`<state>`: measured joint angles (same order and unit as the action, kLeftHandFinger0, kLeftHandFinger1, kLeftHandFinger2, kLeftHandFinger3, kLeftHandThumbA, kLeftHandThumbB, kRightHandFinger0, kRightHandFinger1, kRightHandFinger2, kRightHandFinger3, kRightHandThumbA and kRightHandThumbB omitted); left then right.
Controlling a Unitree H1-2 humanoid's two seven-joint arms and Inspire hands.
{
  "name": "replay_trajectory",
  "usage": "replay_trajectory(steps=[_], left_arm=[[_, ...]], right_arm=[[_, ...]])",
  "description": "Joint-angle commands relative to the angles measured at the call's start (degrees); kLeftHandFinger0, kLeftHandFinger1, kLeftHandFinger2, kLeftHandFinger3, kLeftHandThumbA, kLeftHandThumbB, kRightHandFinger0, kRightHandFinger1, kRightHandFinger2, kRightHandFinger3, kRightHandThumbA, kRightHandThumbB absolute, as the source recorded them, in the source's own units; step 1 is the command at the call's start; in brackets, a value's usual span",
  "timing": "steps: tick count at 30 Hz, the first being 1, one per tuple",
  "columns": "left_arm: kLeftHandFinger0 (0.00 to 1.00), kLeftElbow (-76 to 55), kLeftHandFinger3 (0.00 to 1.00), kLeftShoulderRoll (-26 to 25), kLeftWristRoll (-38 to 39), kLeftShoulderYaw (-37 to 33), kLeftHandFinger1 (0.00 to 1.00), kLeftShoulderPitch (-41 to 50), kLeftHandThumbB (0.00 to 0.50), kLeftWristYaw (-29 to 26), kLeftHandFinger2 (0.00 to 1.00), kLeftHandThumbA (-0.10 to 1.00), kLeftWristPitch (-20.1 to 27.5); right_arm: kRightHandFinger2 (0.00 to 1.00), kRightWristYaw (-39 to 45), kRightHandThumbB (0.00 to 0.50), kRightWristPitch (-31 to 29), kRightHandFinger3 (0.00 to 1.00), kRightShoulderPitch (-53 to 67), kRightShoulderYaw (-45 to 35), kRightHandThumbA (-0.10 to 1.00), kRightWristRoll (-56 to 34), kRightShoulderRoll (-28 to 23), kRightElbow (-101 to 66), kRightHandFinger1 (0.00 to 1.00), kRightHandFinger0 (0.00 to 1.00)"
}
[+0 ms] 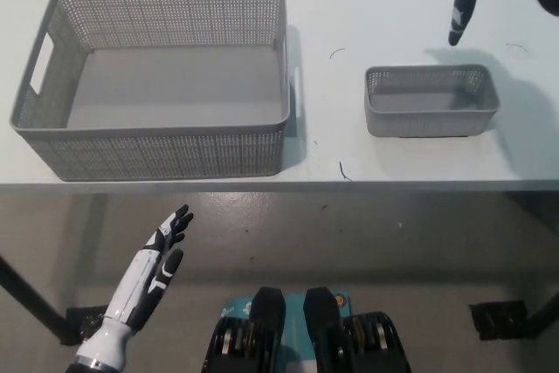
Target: Use the right hand to pick up a small rectangular container and put it into a bigger container on the left side
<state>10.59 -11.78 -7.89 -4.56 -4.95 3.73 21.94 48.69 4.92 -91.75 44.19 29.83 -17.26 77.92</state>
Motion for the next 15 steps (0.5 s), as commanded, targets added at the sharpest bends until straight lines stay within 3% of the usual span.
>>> replay_trajectory(steps=[1, 3, 7, 15], left_arm=[[1.0, -2.0, 1.0, -0.9, -0.6, -0.2, 1.0, 0.1, 0.227, 0.6, 1.0, 1.0, 2.5], [1.0, -2.5, 1.0, -0.9, -1.0, -0.3, 1.0, 0.3, 0.224, 0.6, 1.0, 1.0, 2.3], [1.0, -2.6, 1.0, -0.8, -1.0, -0.3, 1.0, 0.4, 0.217, 0.6, 1.0, 1.0, 2.7], [1.0, -3.1, 1.0, -1.1, -0.8, -0.2, 1.0, 0.0, 0.21, 1.2, 1.0, 1.0, 1.7]], right_arm=[[1.0, -1.7, 0.373, -1.4, 1.0, -2.8, -0.1, 1.0, 2.3, 0.8, 1.4, 1.0, 1.0], [1.0, -3.0, 0.375, -1.2, 1.0, -1.8, 0.0, 1.0, 2.7, 1.4, 1.9, 1.0, 1.0], [1.0, -5.5, 0.445, -0.2, 1.0, -0.3, 0.9, 1.0, 4.4, 3.0, 3.3, 1.0, 1.0], [1.0, -9.2, 0.397, -0.4, 1.0, 4.0, -1.5, 1.0, 3.4, 3.5, 4.3, 1.0, 1.0]])
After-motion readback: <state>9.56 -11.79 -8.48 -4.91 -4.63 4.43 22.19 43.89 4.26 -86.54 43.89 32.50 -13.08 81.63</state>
